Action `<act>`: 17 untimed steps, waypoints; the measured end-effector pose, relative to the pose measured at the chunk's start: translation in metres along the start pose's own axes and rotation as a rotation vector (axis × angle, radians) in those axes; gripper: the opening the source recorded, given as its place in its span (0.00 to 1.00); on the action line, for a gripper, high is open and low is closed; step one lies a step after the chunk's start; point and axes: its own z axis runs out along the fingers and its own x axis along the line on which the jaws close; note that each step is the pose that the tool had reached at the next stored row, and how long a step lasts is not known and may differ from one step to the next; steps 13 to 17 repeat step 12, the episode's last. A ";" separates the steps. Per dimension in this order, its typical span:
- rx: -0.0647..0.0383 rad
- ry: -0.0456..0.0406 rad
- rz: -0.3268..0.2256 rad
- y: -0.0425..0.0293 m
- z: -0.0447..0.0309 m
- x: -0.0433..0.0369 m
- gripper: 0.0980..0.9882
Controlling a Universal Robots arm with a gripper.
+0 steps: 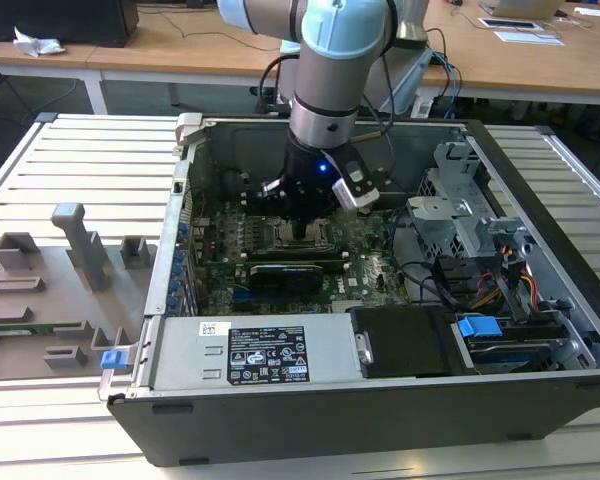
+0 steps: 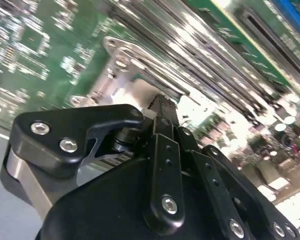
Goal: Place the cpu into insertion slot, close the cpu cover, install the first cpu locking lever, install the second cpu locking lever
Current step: 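Install the second cpu locking lever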
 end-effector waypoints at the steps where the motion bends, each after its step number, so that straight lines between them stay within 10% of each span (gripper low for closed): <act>1: 0.004 0.0006 0.000 0.0005 -0.0014 -0.0008 0.01; 5: 0.009 0.0011 0.001 0.0020 -0.0202 -0.0003 0.01; 17: 0.009 0.0011 0.001 0.0020 -0.0215 -0.0001 0.01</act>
